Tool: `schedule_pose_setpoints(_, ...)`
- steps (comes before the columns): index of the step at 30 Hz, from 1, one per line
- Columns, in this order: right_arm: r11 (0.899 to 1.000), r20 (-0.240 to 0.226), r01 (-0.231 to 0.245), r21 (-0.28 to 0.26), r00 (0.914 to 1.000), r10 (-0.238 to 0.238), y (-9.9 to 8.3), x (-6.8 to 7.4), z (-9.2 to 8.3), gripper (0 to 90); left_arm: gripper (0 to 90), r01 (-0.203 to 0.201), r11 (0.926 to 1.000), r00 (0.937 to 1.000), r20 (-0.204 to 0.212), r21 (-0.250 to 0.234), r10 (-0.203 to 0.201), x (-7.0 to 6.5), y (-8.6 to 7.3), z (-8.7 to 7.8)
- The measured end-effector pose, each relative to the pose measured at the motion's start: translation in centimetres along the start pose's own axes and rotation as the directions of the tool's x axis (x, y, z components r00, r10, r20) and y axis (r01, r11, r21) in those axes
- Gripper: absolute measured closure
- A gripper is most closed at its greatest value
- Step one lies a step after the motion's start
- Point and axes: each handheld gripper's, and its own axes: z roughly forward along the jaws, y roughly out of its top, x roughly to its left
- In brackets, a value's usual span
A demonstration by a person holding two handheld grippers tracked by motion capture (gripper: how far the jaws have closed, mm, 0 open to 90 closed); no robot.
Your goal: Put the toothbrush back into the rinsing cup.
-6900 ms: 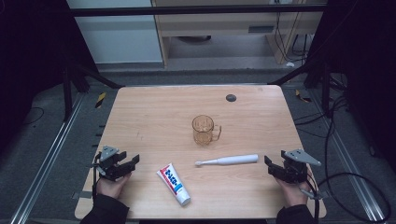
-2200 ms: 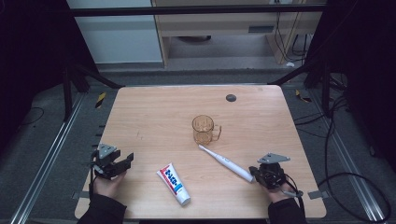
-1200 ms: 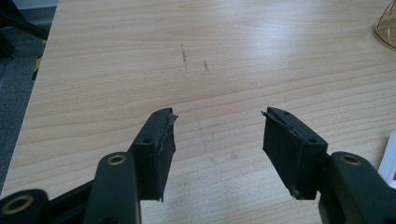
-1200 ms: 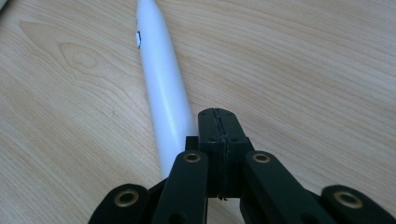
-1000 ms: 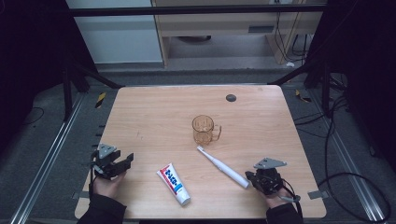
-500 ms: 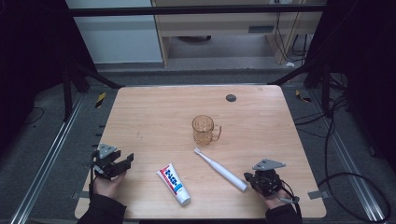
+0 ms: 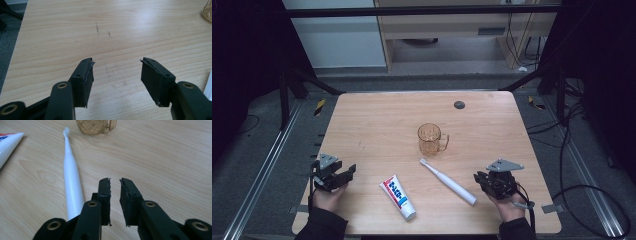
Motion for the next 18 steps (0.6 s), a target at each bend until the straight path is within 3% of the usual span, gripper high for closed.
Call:
schedule_pose_setpoints(9, 0.999, -0.002, 0.01, -0.035, 0.9999, -0.01, 2.9, 0.5, -0.2, 67.0, 41.7, -0.008, 0.9999, 1.0, 0.003, 0.007, 0.008, -0.2, 0.0, 0.2)
schedule_pose_setpoints(18, 0.998, -0.022, 0.034, -0.054, 0.9991, -0.035, 5.7, 1.5, 0.8, 62.2, 41.3, -0.026, 0.9996, 0.9996, 0.011, 0.008, 0.026, -0.4, 0.0, 0.3)
